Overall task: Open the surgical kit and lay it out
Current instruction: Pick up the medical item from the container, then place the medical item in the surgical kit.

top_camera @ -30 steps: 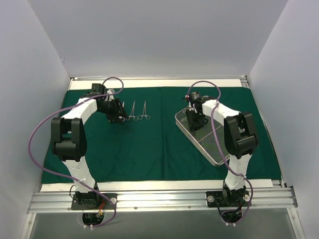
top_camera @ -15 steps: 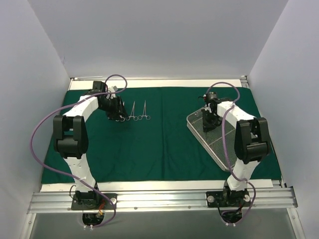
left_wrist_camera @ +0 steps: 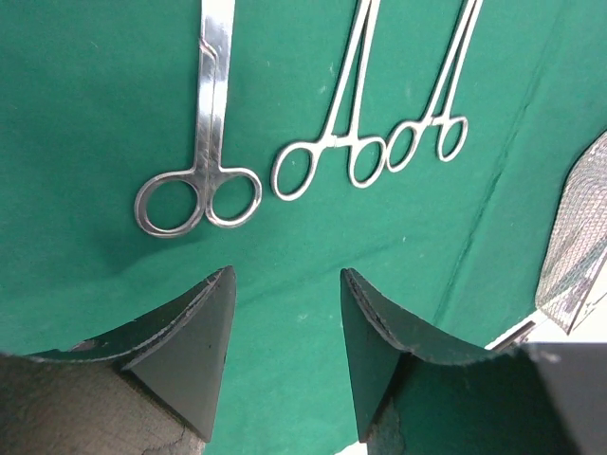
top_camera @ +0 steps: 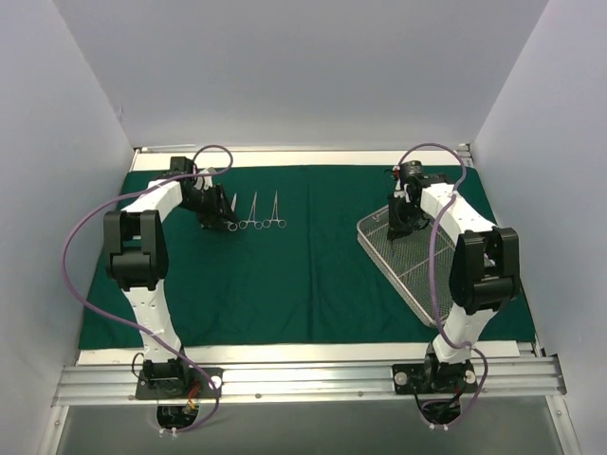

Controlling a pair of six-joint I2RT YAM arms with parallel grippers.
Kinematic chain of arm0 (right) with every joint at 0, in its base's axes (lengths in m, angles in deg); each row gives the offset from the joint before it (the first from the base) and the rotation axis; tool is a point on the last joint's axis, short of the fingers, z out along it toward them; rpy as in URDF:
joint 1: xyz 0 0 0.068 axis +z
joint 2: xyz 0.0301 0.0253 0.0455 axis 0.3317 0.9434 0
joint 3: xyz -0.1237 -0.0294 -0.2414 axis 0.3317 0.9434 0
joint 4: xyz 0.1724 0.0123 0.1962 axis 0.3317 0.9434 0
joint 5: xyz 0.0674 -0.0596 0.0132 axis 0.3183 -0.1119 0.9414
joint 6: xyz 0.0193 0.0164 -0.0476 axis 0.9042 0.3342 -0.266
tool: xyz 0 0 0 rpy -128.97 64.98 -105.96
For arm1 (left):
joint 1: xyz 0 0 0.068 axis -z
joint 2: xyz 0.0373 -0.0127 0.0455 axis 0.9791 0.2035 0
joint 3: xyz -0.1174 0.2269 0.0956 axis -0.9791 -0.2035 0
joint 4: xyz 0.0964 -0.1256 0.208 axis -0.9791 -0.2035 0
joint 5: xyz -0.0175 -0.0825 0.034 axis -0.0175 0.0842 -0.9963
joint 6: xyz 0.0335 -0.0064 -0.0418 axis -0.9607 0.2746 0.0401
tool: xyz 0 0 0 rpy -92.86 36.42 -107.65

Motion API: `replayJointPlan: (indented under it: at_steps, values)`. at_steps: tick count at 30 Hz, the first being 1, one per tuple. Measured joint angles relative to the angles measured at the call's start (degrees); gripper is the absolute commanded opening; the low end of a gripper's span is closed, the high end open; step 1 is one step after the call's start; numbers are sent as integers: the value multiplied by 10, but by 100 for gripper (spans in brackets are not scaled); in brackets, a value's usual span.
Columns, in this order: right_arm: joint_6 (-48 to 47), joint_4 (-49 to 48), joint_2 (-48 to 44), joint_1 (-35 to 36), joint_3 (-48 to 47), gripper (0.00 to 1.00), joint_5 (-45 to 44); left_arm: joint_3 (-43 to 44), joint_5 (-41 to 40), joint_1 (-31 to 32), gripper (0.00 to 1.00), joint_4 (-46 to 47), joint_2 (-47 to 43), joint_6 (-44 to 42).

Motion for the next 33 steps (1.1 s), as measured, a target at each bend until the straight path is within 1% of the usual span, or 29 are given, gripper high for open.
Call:
replayJointPlan:
  at_steps: [4, 9, 14, 19, 23, 28, 32, 33]
  values:
    - [0, 18, 1, -1, -25, 0, 0, 19, 4, -3, 57, -3, 1, 0]
    - [2, 19, -5, -15, -24, 0, 21, 24, 28, 2, 57, 4, 0, 6]
    - [12, 5, -29, -26, -23, 0, 76, -4, 111, 21, 56, 77, -6, 50]
    - [19, -40, -40, -26, -24, 0, 150, -51, 199, 70, 56, 198, -23, 129]
    - [33, -90, -41, -22, -23, 0, 213, -102, 243, 110, 56, 318, -53, 207]
    - [67, -164, -62, -1, 3, 0, 245, -146, 274, 130, 57, 484, -76, 322]
    - [113, -240, -87, 49, 41, 0, 251, -178, 281, 141, 57, 639, -78, 431]
    - [125, -264, -89, 60, 49, 0, 252, -181, 282, 145, 58, 659, -78, 447]
